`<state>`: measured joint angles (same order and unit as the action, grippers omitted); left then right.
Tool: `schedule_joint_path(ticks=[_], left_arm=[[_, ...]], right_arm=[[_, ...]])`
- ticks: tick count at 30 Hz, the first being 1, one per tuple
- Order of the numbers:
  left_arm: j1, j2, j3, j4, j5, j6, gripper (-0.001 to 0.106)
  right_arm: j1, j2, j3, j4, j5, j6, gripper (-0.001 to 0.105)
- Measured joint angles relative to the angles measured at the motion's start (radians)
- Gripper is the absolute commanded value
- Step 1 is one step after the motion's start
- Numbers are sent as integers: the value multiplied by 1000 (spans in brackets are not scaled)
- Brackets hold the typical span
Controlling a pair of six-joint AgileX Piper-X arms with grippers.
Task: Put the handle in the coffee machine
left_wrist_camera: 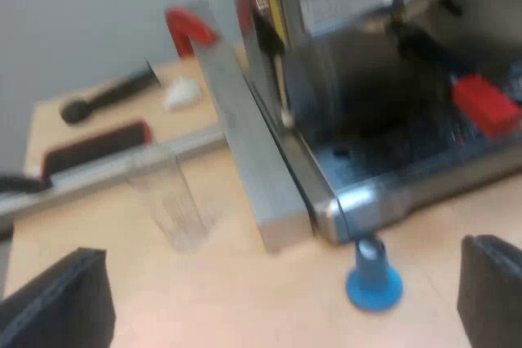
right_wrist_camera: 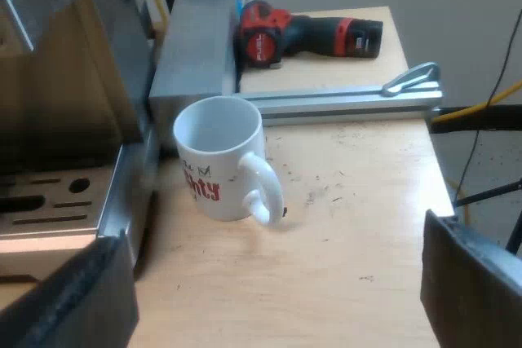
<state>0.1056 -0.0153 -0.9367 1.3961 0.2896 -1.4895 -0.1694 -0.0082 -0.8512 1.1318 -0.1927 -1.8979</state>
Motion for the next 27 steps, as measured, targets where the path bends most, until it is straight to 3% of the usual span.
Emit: schedule_joint_path(ticks=[5,9,16,27], left_arm=[[-18,0,13,-16,-8,0,86],[-43,0,65,-149,-35,-4,86],[-78,2,208,-324,-133,-106,86],[-118,2,327,-329,-157,-113,86]], right_arm=[[0,0,6,-4,-2,-1,74],[0,0,27,-42,-2,-1,74],[0,0,111,-193,-2,-1,74],[0,2,270,-201,-62,20,74]])
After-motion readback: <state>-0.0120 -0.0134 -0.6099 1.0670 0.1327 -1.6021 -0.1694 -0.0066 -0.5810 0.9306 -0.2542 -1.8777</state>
